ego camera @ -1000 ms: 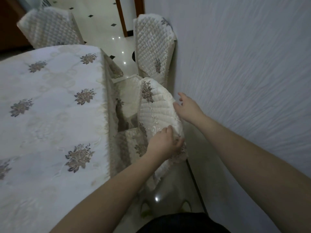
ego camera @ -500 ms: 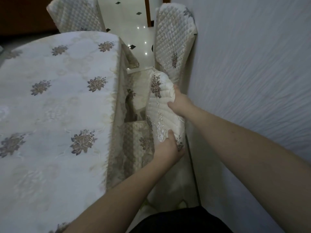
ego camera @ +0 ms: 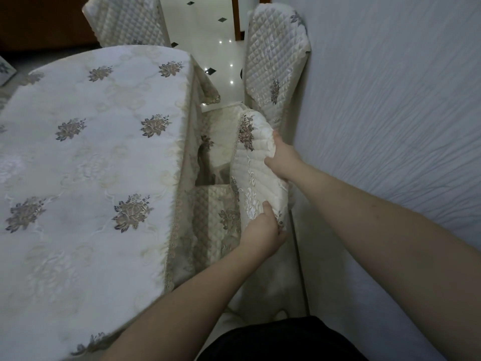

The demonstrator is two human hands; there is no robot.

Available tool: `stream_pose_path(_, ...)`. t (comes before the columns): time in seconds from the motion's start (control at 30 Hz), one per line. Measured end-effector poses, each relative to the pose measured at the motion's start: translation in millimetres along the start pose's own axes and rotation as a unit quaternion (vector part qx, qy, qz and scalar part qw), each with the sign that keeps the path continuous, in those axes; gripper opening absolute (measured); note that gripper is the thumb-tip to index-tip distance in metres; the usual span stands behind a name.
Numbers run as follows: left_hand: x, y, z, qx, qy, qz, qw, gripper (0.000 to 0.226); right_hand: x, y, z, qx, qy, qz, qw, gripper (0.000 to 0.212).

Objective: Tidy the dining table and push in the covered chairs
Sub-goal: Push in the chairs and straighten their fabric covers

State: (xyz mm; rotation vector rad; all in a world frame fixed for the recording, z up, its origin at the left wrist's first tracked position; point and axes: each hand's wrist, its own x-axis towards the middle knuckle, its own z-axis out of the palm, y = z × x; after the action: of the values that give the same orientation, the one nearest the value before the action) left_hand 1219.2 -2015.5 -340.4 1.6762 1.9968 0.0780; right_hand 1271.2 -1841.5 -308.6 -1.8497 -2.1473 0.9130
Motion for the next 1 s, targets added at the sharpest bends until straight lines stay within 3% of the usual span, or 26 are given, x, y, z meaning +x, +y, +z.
stream_pose_path(0.3,10.9,2.0,0.8,0.003,0.009,0.04,0.999,0.083,7.7,5.1,-5.8,0.005,0.003,0.006,1.0,0.083)
stream_pose_path(1.0,2.8,0.9,-9.5,0.001,-0.019,0.03,0.999,0.09,2.5,11.2,9.3,0.05,0.048,-0.007,0.998,0.078)
